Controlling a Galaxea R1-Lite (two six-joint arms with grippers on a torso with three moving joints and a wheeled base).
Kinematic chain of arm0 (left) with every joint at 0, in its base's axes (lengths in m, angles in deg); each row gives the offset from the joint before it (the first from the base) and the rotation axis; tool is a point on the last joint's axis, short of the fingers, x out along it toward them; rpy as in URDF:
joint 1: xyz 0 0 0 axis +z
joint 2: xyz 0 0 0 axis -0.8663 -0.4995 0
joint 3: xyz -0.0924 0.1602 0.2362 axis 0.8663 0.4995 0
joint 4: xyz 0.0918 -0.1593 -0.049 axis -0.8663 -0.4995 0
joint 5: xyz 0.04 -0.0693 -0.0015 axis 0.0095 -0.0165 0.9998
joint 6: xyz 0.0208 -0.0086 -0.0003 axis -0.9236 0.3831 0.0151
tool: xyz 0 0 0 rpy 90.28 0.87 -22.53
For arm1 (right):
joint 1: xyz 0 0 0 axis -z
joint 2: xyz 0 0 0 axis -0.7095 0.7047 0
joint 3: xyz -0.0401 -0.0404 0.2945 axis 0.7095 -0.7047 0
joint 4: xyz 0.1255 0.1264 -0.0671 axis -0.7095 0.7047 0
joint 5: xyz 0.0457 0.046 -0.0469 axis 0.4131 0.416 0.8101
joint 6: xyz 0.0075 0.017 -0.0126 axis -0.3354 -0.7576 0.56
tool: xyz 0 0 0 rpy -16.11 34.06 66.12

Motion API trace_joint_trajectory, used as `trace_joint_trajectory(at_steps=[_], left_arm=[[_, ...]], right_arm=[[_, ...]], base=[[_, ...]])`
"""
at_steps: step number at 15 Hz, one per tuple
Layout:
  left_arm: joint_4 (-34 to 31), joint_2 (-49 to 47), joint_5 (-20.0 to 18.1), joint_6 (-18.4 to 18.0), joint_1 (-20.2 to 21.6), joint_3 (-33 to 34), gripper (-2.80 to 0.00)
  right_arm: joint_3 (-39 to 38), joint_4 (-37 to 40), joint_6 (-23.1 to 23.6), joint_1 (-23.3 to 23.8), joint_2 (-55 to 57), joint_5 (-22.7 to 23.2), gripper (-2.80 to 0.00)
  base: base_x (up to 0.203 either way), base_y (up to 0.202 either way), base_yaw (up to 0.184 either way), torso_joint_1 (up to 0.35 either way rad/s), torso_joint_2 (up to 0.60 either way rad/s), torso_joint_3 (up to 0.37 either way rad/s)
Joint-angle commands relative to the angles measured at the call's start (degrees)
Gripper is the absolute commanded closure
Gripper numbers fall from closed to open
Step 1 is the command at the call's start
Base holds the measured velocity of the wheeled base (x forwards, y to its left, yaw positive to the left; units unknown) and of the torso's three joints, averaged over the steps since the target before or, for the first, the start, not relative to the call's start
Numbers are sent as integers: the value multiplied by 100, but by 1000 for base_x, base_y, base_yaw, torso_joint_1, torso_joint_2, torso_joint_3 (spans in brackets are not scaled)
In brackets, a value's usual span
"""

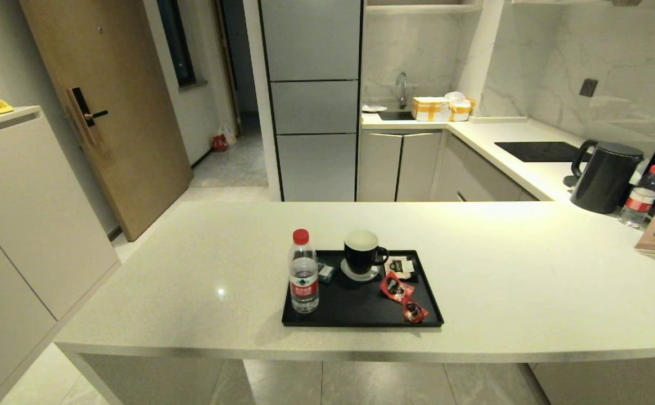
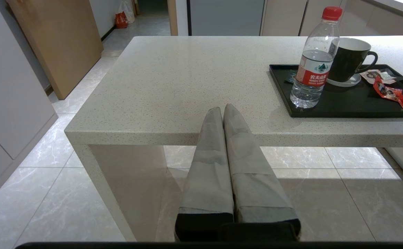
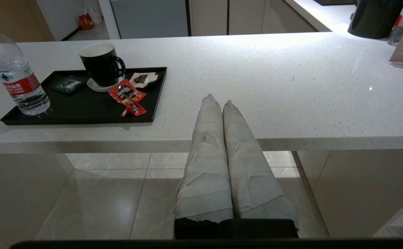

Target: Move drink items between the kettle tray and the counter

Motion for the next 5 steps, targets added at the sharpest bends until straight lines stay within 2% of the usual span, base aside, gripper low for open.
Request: trace_joint_trajectory(at_steps=[1,5], left_arm=[[2,-10,-1,7,2,0,0],[2,-10,-1,-2,2,0,0]], right_arm=[[0,9,1,-2,9,0,0],[0,9,2,-2,9,0,0]], base=[[0,0,0,0,0,0],[0,0,0,0,0,0]])
